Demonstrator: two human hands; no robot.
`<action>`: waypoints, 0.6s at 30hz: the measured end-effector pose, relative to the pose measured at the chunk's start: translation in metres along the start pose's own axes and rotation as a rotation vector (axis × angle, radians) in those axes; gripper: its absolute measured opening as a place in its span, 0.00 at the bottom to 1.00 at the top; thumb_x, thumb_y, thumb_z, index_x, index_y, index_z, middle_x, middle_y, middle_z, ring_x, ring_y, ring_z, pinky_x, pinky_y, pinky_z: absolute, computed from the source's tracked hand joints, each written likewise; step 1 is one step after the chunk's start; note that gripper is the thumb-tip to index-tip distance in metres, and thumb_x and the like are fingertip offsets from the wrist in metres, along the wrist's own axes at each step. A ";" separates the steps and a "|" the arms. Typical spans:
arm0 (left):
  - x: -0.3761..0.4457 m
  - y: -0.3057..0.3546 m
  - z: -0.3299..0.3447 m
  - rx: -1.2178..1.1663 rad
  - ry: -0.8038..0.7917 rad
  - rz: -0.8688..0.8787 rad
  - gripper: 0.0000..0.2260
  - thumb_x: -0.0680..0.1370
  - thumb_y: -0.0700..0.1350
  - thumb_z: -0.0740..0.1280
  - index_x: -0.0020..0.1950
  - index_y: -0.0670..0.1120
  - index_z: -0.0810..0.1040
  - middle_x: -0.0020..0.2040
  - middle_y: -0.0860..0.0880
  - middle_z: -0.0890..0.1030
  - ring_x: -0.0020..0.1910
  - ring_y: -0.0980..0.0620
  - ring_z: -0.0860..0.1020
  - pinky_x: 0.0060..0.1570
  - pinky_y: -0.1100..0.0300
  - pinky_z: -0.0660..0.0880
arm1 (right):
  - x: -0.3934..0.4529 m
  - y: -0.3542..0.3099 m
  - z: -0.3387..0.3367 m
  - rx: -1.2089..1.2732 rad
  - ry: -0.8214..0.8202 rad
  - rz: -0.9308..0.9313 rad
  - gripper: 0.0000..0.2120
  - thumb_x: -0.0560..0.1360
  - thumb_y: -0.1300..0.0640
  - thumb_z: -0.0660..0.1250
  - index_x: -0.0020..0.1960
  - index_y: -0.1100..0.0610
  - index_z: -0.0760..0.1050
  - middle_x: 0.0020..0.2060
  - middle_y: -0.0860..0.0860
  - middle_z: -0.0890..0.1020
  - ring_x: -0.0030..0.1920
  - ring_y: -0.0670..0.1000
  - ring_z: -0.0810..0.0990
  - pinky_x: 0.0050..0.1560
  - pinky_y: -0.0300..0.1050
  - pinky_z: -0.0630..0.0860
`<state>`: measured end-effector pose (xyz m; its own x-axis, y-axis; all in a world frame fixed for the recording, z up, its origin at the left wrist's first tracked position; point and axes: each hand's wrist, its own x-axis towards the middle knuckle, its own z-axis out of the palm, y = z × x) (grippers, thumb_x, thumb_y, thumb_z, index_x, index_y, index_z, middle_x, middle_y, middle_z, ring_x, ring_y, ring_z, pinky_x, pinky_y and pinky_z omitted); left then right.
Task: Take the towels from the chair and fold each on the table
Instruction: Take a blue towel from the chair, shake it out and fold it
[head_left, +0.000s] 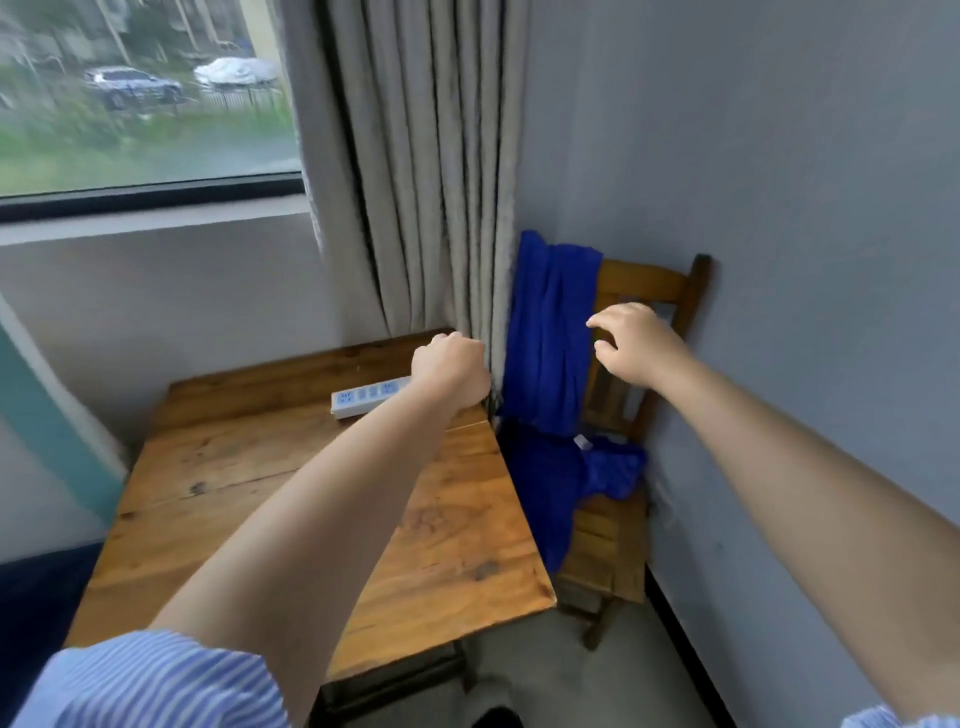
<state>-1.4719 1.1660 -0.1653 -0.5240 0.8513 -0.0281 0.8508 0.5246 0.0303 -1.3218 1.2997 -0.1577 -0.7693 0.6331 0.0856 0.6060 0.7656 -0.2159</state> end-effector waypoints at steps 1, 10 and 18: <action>0.017 0.000 0.002 -0.001 -0.009 0.006 0.13 0.79 0.45 0.57 0.60 0.43 0.75 0.60 0.43 0.74 0.61 0.42 0.72 0.51 0.52 0.71 | 0.014 0.008 0.000 -0.002 -0.002 0.023 0.19 0.77 0.61 0.57 0.67 0.60 0.69 0.67 0.56 0.72 0.69 0.56 0.66 0.68 0.51 0.66; 0.172 -0.002 -0.012 -0.022 -0.027 0.088 0.13 0.80 0.44 0.56 0.60 0.43 0.75 0.59 0.44 0.76 0.59 0.44 0.73 0.45 0.56 0.67 | 0.139 0.057 0.001 0.030 0.056 0.198 0.18 0.78 0.60 0.57 0.67 0.60 0.70 0.66 0.56 0.73 0.66 0.55 0.71 0.62 0.48 0.70; 0.262 0.012 0.014 -0.144 -0.137 0.078 0.14 0.82 0.43 0.52 0.64 0.41 0.71 0.62 0.44 0.74 0.59 0.45 0.74 0.44 0.58 0.68 | 0.208 0.088 0.027 0.095 0.053 0.299 0.16 0.78 0.56 0.59 0.62 0.62 0.73 0.59 0.57 0.78 0.59 0.56 0.77 0.54 0.46 0.74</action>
<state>-1.5983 1.3948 -0.1860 -0.4378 0.8855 -0.1555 0.8689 0.4612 0.1797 -1.4340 1.4960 -0.1854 -0.5472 0.8352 0.0546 0.7800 0.5325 -0.3287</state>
